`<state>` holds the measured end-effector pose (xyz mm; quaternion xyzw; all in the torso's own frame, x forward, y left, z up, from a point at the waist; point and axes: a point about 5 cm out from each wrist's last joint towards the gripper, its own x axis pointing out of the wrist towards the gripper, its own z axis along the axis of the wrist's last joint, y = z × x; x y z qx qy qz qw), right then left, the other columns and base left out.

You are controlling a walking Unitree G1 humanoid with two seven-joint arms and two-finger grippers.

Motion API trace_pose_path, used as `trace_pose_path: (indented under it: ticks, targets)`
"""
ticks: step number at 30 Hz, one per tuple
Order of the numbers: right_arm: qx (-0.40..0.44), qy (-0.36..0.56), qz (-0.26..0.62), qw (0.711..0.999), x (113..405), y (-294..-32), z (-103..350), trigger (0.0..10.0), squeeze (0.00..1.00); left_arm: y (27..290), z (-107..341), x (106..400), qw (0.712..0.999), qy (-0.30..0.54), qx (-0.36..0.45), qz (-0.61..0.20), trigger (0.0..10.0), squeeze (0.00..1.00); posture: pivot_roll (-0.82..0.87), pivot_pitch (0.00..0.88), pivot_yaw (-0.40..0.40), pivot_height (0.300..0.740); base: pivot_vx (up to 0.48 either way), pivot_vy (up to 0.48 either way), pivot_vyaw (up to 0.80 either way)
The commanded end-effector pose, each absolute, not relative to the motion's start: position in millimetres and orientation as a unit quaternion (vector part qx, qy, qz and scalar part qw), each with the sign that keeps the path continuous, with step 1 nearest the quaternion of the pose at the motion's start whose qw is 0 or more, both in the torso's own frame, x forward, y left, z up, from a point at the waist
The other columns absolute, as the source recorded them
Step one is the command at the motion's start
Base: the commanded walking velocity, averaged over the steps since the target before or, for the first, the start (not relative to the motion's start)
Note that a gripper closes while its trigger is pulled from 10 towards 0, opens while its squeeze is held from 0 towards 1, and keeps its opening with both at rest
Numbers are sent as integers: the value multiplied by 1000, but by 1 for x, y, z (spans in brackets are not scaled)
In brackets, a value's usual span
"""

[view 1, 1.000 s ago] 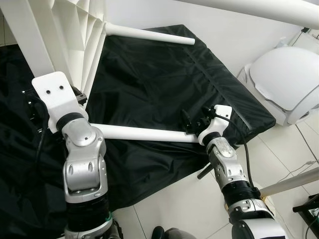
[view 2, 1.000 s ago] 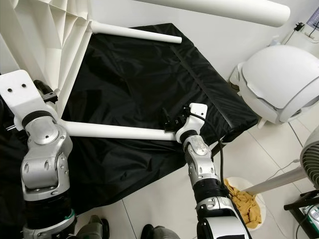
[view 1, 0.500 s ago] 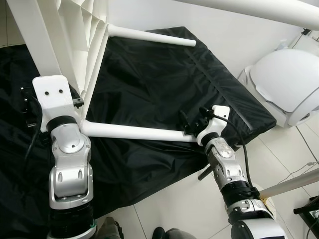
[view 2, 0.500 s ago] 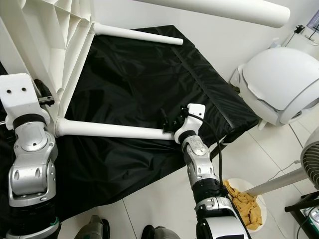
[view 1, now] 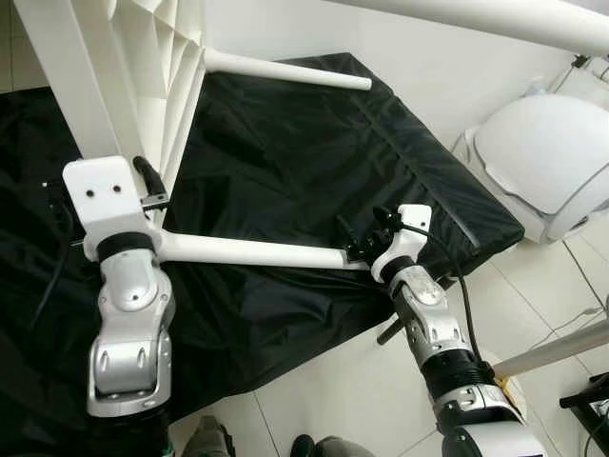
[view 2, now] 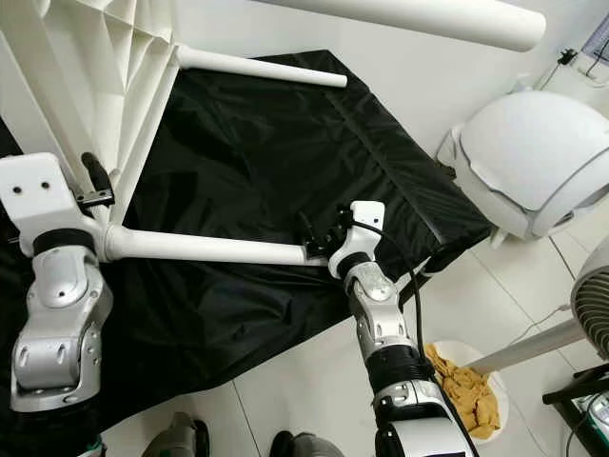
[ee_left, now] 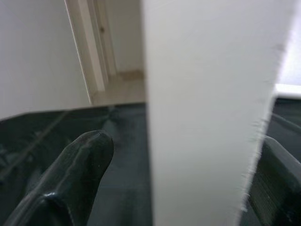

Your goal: Building children table

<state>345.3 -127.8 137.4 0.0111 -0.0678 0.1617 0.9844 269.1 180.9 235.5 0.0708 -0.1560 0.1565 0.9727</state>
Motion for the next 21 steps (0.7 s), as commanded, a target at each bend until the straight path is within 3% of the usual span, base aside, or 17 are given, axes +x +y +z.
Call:
trace_pose_path:
  ticks: [1, 21]
  targets:
    - [6, -57, 164, 985, 342, -130, 131, 10000, 0, 174, 234, 268, 980, -158, 84, 88, 10000, 0, 26, 118, -99, 740, 0, 0, 0]
    - [-1, -58, 166, 984, 344, -133, 133, 10000, 0, 186, 231, 296, 977, -152, 126, 76, 10000, 0, 14, 110, -98, 740, 0, 0, 0]
